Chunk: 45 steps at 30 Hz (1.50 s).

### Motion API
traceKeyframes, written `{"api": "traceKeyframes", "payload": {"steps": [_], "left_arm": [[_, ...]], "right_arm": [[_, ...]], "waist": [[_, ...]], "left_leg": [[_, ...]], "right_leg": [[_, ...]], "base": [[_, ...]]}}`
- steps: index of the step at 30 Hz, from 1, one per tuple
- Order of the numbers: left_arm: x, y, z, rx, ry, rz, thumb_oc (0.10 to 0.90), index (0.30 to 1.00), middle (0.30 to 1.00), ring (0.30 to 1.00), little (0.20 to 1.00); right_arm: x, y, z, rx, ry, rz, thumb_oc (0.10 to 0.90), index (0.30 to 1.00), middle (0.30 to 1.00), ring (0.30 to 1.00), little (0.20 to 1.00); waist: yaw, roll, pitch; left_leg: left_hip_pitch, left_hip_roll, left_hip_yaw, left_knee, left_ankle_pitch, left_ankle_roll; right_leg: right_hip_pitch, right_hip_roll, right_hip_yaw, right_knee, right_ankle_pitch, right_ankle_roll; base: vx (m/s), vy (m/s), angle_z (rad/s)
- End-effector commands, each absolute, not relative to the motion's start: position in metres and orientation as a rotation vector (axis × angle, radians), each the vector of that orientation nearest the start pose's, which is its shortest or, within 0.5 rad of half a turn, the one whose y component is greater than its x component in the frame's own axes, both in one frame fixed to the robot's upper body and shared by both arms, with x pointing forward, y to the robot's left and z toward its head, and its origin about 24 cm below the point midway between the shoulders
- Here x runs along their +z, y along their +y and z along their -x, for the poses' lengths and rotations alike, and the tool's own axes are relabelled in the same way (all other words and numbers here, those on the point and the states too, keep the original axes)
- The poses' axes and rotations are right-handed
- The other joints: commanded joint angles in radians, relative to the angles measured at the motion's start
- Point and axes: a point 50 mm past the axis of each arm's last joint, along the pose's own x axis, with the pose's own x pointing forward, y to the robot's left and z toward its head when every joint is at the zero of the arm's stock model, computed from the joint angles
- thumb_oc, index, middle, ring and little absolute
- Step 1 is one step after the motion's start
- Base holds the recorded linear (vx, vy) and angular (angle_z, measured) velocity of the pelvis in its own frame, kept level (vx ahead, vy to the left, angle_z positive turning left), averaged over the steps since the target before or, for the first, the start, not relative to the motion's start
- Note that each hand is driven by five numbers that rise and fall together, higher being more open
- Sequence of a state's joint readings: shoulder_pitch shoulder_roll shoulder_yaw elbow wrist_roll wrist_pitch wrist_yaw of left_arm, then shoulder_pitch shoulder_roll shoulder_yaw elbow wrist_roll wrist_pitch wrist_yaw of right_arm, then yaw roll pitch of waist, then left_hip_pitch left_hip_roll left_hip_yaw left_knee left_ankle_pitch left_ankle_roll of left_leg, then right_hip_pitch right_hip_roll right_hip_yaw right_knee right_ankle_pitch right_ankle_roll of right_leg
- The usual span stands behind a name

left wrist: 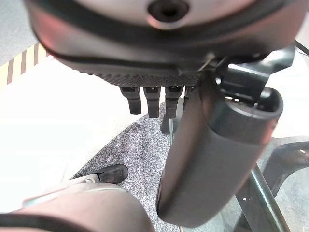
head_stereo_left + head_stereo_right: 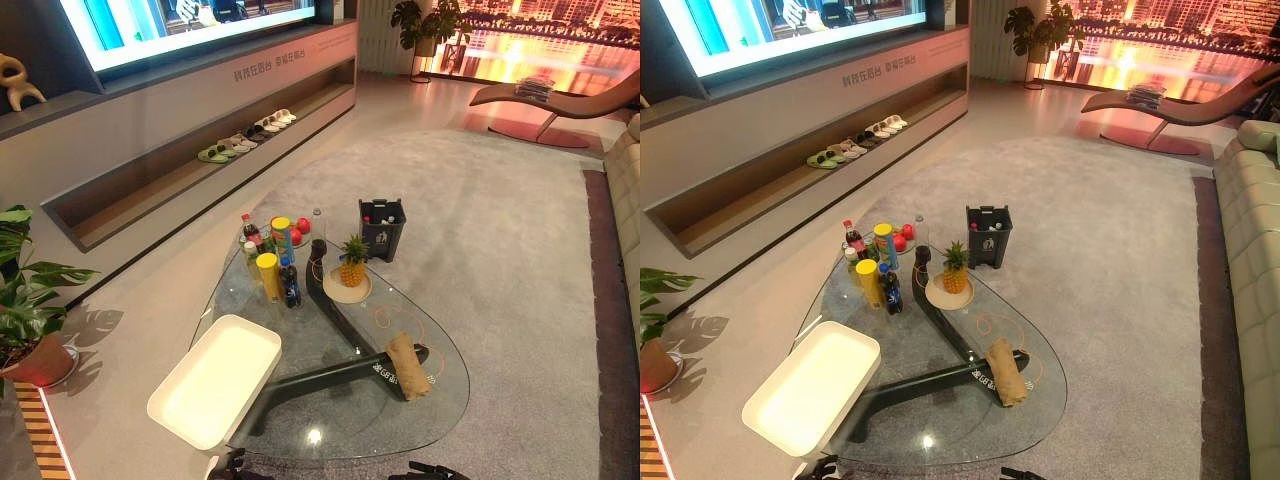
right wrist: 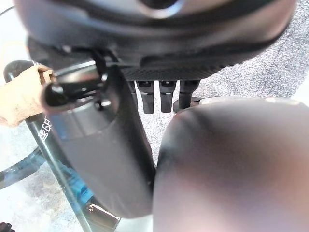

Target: Wipe the table with a cloth and put it in the basket.

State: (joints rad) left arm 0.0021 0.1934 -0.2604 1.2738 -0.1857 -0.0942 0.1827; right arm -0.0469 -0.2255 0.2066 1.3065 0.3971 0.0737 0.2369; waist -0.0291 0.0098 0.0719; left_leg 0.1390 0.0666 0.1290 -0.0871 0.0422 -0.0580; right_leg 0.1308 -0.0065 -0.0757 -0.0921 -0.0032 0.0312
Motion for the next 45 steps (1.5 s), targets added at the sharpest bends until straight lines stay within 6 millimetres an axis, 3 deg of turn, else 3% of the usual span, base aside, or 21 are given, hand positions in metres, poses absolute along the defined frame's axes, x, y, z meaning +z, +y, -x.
{"api": "traceKeyframes", "payload": {"steps": [1, 21, 34, 36, 39, 40, 41, 45], "left_arm": [[-0.157, 0.216, -0.119, 0.2, 1.087, -0.286, 0.8, 0.9, 0.9, 0.9, 0.9], [-0.159, 0.213, -0.116, 0.183, 1.105, -0.296, 0.8, 0.9, 0.9, 0.9, 0.9], [-0.157, 0.219, -0.119, 0.177, 1.105, -0.352, 0.8, 0.9, 0.9, 0.9, 0.9], [-0.155, 0.222, -0.124, 0.18, 1.089, -0.369, 0.8, 0.9, 0.9, 0.9, 0.9], [-0.144, 0.228, -0.15, 0.185, 1.017, -0.407, 0.8, 0.9, 0.9, 0.9, 0.9], [-0.137, 0.23, -0.166, 0.186, 0.976, -0.417, 0.8, 0.9, 0.9, 0.9, 0.9], [-0.136, 0.231, -0.168, 0.186, 0.971, -0.418, 0.8, 0.9, 0.9, 0.9, 0.9], [-0.121, 0.231, -0.197, 0.169, 0.885, -0.486, 0.8, 0.9, 0.9, 0.9, 0.9]], "right_arm": [[-0.167, -0.201, -0.095, 0.05, 1.309, -0.17, 0.8, 0.9, 0.9, 0.9, 0.9], [-0.168, -0.2, -0.091, 0.054, 1.325, -0.132, 0.8, 0.9, 0.9, 0.9, 0.9], [-0.159, -0.207, -0.121, 0.091, 1.181, -0.045, 0.8, 0.9, 0.9, 0.9, 0.9], [-0.155, -0.21, -0.13, 0.106, 1.143, -0.026, 0.8, 0.9, 0.9, 0.9, 0.9], [-0.134, -0.21, -0.177, 0.12, 0.952, 0.041, 0.8, 0.9, 0.9, 0.9, 0.9], [-0.119, -0.209, -0.204, 0.11, 0.835, 0.06, 0.8, 0.9, 0.9, 0.9, 0.9], [-0.118, -0.208, -0.206, 0.109, 0.826, 0.061, 0.8, 0.9, 0.9, 0.9, 0.9], [-0.072, -0.205, -0.264, 0.079, 0.545, 0.124, 0.8, 0.9, 0.9, 0.9, 0.9]], "waist": [[-0.001, -0.024, 0.016], [0.001, -0.028, 0.014], [0.006, -0.027, 0.04], [0.008, -0.026, 0.054], [0.013, -0.023, 0.123], [0.011, -0.021, 0.164], [0.01, -0.021, 0.167], [0.001, -0.012, 0.242]], "left_leg": [[0.031, -0.032, 0.032, 0.0, -0.092, 0.013], [0.031, -0.038, 0.026, 0.0, -0.098, 0.017], [0.02, -0.037, 0.026, 0.0, -0.09, 0.016], [0.012, -0.037, 0.029, 0.0, -0.083, 0.018], [-0.075, -0.04, 0.025, 0.06, -0.075, 0.023], [-0.123, -0.043, 0.017, 0.09, -0.072, 0.025], [-0.129, -0.043, 0.016, 0.094, -0.072, 0.025], [-0.205, -0.056, 0.002, 0.136, -0.067, 0.028]], "right_leg": [[0.026, -0.088, -0.114, 0.005, 0.001, 0.085], [0.026, -0.086, -0.116, 0.005, 0.002, 0.085], [0.01, -0.08, -0.107, 0.005, 0.004, 0.083], [-0.001, -0.079, -0.104, 0.005, 0.007, 0.081], [-0.073, -0.076, -0.091, 0.042, 0.007, 0.064], [-0.116, -0.075, -0.086, 0.07, 0.004, 0.056], [-0.121, -0.075, -0.086, 0.073, 0.003, 0.056], [-0.193, -0.073, -0.067, 0.109, 0.004, 0.047]], "base": [[0.0, 0.0, 0.0], [0.0, 0.0, 0.0], [0.03, -0.011, 0.0], [0.0, 0.0, 0.0], [-0.2, -0.04, -0.03], [-0.22, -0.011, -0.04], [-0.23, -0.007, -0.04], [-0.13, 0.009, -0.03]]}}
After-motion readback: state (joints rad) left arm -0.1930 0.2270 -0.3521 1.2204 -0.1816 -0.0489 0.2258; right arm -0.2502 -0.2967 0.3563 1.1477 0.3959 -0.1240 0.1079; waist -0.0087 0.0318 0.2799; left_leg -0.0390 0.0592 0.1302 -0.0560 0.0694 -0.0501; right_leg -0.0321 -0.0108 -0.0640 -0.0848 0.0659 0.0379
